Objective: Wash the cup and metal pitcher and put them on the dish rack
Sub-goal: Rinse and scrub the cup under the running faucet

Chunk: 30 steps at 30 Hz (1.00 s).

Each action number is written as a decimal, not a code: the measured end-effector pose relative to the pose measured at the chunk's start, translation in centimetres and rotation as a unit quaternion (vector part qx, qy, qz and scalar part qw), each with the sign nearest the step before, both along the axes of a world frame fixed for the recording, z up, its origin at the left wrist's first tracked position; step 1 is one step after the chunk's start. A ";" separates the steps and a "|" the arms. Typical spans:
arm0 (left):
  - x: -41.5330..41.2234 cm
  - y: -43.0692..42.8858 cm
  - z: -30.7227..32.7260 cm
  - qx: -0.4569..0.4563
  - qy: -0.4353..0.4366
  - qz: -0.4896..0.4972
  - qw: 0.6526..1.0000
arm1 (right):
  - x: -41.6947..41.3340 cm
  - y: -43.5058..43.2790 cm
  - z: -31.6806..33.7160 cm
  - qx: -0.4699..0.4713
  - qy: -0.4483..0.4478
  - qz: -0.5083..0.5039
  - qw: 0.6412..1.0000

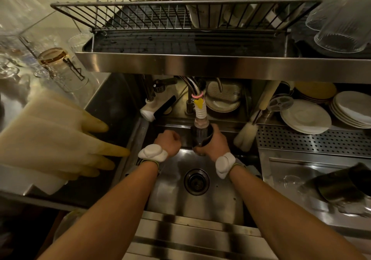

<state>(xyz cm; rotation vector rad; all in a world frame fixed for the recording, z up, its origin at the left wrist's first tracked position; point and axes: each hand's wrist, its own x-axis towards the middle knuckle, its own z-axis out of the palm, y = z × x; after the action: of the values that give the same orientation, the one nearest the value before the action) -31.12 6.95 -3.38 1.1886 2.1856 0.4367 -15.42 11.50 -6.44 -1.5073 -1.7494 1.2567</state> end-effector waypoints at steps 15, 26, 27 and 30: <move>-0.4 -0.5 0.2 -0.004 0.004 -0.013 1.000 | 2.2 0.0 -0.2 -0.012 -0.025 0.015 1.000; -0.8 -0.4 0.6 -0.002 0.013 -0.021 1.000 | 1.3 0.1 -0.2 -0.010 -0.026 0.047 0.999; -0.8 -0.4 0.5 -0.004 0.013 -0.022 1.000 | 0.8 0.1 0.0 -0.010 -0.025 0.054 0.998; -1.0 -0.3 0.5 -0.005 0.012 -0.011 1.000 | 0.0 -0.5 -0.3 -0.023 -0.028 0.083 0.996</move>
<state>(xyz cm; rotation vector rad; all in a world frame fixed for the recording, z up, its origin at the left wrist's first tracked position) -32.12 6.65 -2.88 1.2174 2.1901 0.4043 -15.46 11.00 -6.70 -1.4606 -1.9271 1.3559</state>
